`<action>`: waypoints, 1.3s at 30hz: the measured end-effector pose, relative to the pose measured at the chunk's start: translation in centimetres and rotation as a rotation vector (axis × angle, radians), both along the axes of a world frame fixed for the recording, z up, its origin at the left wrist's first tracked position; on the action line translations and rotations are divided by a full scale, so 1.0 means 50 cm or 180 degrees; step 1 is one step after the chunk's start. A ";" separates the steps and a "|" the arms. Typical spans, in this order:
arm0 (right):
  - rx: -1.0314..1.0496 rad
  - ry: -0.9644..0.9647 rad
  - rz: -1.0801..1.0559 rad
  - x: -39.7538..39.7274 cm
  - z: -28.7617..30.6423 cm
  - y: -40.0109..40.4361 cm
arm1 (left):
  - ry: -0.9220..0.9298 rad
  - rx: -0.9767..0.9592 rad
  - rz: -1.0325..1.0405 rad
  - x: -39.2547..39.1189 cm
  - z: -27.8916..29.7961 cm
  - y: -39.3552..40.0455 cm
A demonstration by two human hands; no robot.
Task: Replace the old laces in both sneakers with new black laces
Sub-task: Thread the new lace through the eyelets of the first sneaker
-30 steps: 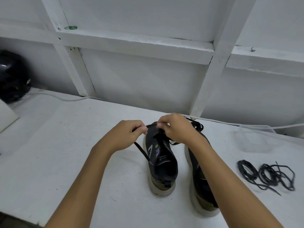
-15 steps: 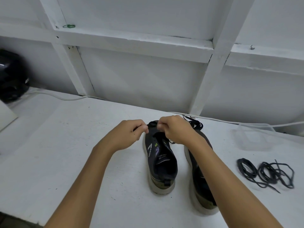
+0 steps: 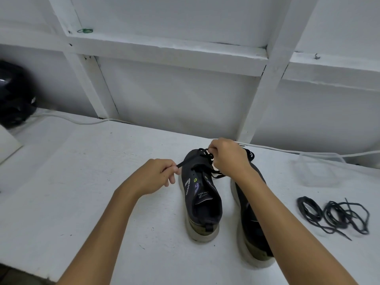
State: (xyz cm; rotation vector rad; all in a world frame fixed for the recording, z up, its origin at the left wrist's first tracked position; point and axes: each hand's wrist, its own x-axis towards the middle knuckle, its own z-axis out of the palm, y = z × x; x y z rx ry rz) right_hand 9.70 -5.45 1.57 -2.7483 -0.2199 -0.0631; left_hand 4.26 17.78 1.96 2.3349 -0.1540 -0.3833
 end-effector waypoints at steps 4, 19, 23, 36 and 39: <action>0.0329 0.0048 -0.0311 -0.010 -0.016 0.011 | -0.0201 0.0214 0.0039 0.001 -0.036 -0.009; 0.0635 0.1429 0.0027 -0.042 -0.050 0.038 | 0.0265 -0.2322 0.2244 -0.007 -0.134 -0.113; 0.1034 0.1405 -0.0050 -0.045 -0.068 0.036 | 0.0092 -0.1960 0.2196 -0.006 -0.134 -0.105; 0.1400 0.1002 -0.0580 -0.068 -0.111 0.082 | 0.0243 -0.2319 0.2196 0.020 -0.135 -0.094; 0.1408 0.0989 -0.0703 -0.068 -0.117 0.089 | 0.0194 -0.2248 0.2096 0.021 -0.134 -0.087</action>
